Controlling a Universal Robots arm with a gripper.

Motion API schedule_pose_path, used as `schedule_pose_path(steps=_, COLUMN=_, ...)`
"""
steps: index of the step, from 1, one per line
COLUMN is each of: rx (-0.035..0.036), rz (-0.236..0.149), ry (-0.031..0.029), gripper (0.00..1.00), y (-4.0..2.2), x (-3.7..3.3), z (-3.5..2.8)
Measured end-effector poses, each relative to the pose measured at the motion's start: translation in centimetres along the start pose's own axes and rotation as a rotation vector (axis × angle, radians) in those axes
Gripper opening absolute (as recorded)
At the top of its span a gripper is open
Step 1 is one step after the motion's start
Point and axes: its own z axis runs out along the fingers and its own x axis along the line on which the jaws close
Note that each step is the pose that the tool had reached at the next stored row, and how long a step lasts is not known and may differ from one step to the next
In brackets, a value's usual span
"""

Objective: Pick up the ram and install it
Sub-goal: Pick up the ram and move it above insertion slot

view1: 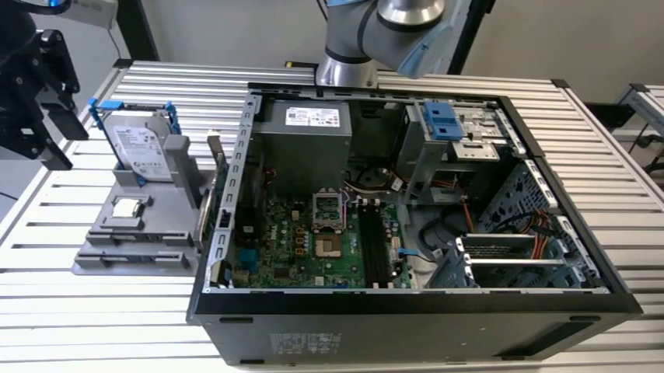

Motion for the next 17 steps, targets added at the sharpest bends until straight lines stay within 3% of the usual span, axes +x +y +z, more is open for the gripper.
schedule_pose_path(steps=5, rx=0.0071, rz=0.0, ry=0.0032, gripper=1.0, y=0.0, x=0.05, z=0.81)
schedule_pose_path(steps=8, rx=0.0075, rz=-0.001, ry=0.008, gripper=1.0, y=-0.01, x=0.09, z=1.27)
schedule_pose_path(steps=14, rx=0.0071, rz=-0.001, ry=0.0283, gripper=1.0, y=0.0, x=0.14, z=1.94)
schedule_pose_path(steps=17, rx=0.0072, rz=-0.001, ry=0.0341, gripper=1.0, y=-0.01, x=0.17, z=2.45)
